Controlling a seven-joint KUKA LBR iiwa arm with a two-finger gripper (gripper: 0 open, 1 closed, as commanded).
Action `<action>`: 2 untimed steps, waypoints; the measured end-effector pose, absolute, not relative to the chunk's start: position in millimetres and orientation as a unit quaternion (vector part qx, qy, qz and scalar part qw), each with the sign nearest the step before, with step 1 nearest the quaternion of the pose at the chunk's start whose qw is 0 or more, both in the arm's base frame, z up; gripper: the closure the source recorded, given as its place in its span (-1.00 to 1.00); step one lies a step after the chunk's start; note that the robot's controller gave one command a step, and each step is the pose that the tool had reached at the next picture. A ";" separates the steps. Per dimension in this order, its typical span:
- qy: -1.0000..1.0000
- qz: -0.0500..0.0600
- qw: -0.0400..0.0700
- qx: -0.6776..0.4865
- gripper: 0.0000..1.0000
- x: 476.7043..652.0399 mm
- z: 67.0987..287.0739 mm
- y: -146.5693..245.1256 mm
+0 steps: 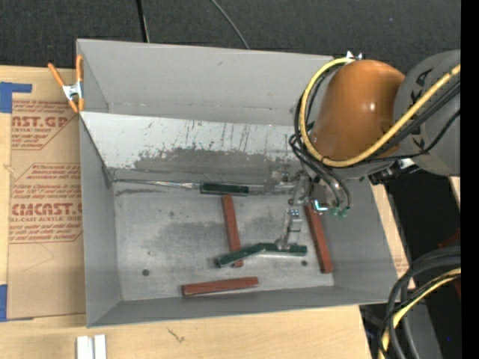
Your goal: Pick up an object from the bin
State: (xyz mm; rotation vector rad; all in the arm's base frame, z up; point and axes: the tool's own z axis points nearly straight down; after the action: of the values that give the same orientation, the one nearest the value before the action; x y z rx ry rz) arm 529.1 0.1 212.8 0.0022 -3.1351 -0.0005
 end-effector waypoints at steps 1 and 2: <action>-1.000 0.000 -0.001 0.001 -1.00 530.7 217.3 0.1; -0.999 0.000 -0.003 -0.042 -1.00 528.5 164.0 -12.5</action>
Offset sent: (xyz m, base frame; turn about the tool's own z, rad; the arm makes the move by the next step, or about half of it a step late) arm -0.0069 -0.0358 -0.1428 0.2313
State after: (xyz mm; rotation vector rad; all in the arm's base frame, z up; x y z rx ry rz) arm 528.5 -12.5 164.0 -0.1316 -3.1444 -0.0014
